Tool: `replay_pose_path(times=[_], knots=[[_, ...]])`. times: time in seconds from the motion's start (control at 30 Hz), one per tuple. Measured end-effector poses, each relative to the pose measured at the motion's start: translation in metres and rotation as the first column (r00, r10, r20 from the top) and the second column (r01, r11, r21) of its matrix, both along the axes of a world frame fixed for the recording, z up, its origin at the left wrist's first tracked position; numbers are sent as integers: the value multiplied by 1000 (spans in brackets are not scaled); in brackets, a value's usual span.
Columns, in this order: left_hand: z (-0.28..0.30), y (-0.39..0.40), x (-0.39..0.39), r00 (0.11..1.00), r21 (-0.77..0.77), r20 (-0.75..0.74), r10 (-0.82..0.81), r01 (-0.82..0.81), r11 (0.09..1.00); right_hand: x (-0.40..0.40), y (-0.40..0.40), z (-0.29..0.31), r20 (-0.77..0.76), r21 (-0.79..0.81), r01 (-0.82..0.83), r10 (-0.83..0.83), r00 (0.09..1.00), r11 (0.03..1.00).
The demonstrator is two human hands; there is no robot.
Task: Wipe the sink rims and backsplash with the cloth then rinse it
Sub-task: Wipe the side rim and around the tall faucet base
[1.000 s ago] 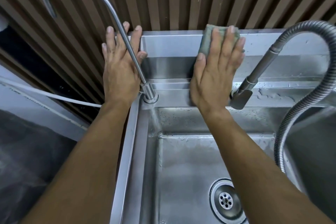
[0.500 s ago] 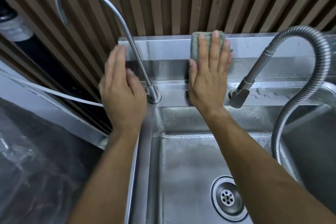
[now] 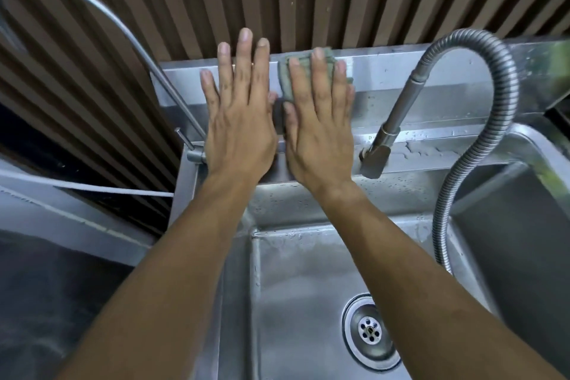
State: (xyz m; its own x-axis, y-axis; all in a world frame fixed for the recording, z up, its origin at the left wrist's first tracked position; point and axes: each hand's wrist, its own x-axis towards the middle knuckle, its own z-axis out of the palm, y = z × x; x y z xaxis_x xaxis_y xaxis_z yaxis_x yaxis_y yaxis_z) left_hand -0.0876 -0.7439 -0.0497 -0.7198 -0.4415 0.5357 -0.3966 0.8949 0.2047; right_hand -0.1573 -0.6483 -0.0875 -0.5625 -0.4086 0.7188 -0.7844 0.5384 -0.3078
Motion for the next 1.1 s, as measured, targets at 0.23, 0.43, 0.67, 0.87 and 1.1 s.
replay_pose_path(times=[0.23,0.43,0.67,0.87,1.1], knots=[[-2,-1,0,1000,-17,-7,-6,6,1000,8,-20,18,301,-284,195,-106,948,939],[-3,-2,2,1000,-31,-12,-26,25,999,-10,0,17,328,-318,186,-76,941,930],[-2,-4,2,999,-11,-11,-38,38,999,38,25,-2,327,-203,-42,109,939,978],[-2,-5,1,999,-26,-19,-32,31,999,75,5,-29,327,255,151,-232,916,955],[2,-4,3,999,-18,5,-47,47,999,62,24,-29,220,354,14,-98,970,935]])
